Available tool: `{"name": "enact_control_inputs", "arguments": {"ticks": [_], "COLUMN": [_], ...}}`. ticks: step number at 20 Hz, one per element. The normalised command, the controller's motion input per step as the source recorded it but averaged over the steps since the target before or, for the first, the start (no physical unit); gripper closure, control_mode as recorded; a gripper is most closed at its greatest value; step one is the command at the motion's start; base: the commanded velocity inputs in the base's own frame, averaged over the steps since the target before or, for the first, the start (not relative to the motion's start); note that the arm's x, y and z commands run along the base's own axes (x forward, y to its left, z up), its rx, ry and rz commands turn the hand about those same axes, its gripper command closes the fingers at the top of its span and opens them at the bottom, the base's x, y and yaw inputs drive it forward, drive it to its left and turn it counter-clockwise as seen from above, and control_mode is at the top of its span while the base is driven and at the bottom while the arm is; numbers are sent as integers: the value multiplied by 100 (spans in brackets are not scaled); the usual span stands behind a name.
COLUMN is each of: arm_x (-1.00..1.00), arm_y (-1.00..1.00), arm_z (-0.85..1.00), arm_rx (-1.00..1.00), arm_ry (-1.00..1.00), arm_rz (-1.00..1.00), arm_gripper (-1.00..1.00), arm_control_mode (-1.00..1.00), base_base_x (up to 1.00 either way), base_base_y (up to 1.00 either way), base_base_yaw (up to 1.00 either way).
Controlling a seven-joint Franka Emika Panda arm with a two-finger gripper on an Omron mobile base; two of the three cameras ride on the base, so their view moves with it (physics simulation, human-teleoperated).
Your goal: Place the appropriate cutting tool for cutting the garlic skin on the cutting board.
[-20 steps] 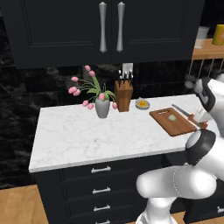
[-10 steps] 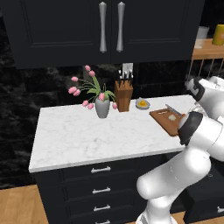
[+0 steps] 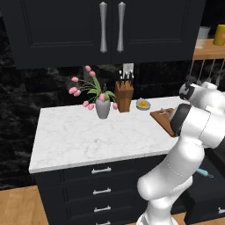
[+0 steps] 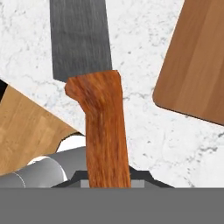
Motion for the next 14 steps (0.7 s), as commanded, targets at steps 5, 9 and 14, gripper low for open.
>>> {"name": "enact_control_inputs", "arguments": {"ticks": [5, 9, 14], "arm_x": [36, 37, 36], "arm_y": [0, 0, -21], "arm_z": [-27, -19, -13], "arm_rx": [0, 0, 0], "arm_ry": [0, 0, 0], "arm_rz": [0, 0, 0], "arm_gripper": [100, 100, 100], "arm_control_mode": [-100, -100, -100], "base_base_x": [0, 0, 0], "base_base_y": [0, 0, 0], "base_base_yaw": [0, 0, 0]}}
